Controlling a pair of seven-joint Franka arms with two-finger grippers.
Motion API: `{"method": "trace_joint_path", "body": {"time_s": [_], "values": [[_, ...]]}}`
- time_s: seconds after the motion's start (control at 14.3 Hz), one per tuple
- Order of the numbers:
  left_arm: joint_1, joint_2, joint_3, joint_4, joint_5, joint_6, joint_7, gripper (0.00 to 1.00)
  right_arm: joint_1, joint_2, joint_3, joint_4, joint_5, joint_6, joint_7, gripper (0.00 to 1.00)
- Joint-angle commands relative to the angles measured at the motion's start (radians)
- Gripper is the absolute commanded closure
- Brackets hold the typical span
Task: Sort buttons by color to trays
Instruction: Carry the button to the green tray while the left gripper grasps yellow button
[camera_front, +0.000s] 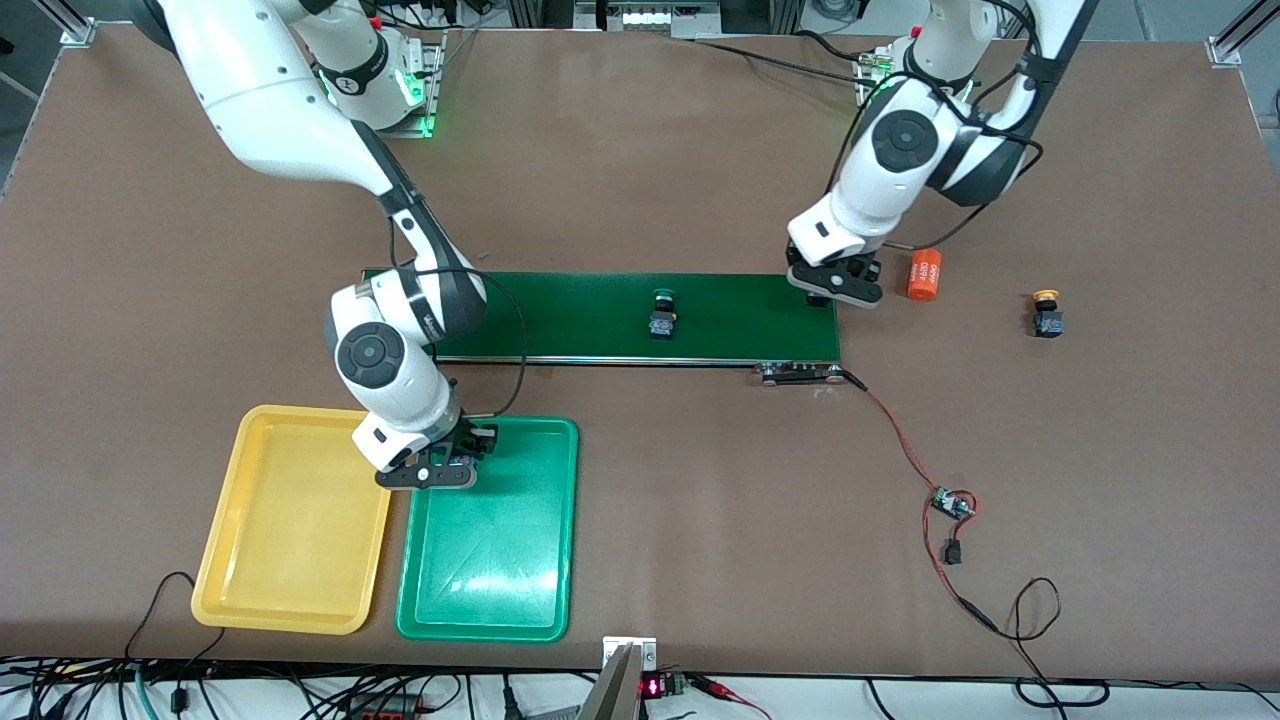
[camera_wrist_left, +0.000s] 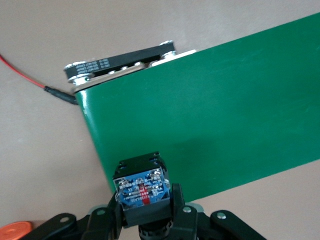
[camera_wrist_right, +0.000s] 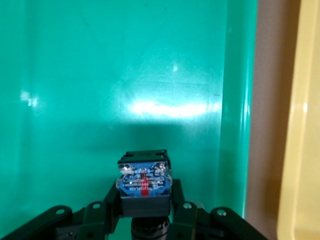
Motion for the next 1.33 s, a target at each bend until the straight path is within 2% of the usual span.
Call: {"method": "trace_joint_path", "body": {"time_s": [0.0,0.21,0.35,0.42,0.49,0.56,0.63,0.77,0.84,0.91,0.98,1.26], "values": [[0.008,0.063,0.005,0.063,-0.005,-0.006,-0.007,1.00,0.019,0.068,-0.035,0.039,0.005,0.057,-0.014,0.99],[0.005,0.165,0.009,0.150,-0.005,-0.006,-0.010,1.00,0.029,0.096,-0.051,0.042,0.005,0.084,-0.013,0.98],[0.002,0.212,0.015,0.179,-0.005,-0.006,-0.010,1.00,0.029,0.097,-0.052,0.042,0.005,0.085,-0.011,0.89],[-0.004,0.227,0.015,0.181,-0.003,-0.006,-0.010,1.00,0.029,0.097,-0.052,0.042,0.005,0.085,-0.010,0.68],[-0.012,0.242,0.021,0.181,-0.002,-0.006,-0.008,1.00,0.029,0.097,-0.052,0.042,0.005,0.085,-0.011,0.38],[-0.015,0.258,0.027,0.181,0.003,-0.005,-0.008,1.00,0.029,0.097,-0.052,0.041,0.006,0.085,-0.010,0.15],[-0.016,0.270,0.034,0.181,0.006,0.001,-0.007,1.00,0.031,0.096,-0.052,0.041,0.006,0.085,-0.014,0.04],[-0.021,0.276,0.047,0.192,0.007,0.005,0.002,0.95,0.037,0.087,-0.052,0.041,0.005,0.078,-0.017,0.00],[-0.033,0.276,0.055,0.205,0.009,0.003,0.002,0.66,0.038,0.079,-0.052,0.041,0.006,0.074,-0.016,0.00],[-0.036,0.276,0.061,0.210,0.009,0.003,0.005,0.19,0.038,0.071,-0.052,0.039,0.006,0.067,-0.017,0.00],[-0.036,0.269,0.063,0.215,0.009,0.003,0.007,0.00,0.040,0.058,-0.051,0.041,0.009,0.038,-0.016,0.00],[-0.024,0.220,0.067,0.246,0.007,-0.012,-0.001,0.00,0.048,-0.017,-0.043,0.041,0.017,-0.103,-0.005,0.00]]}}
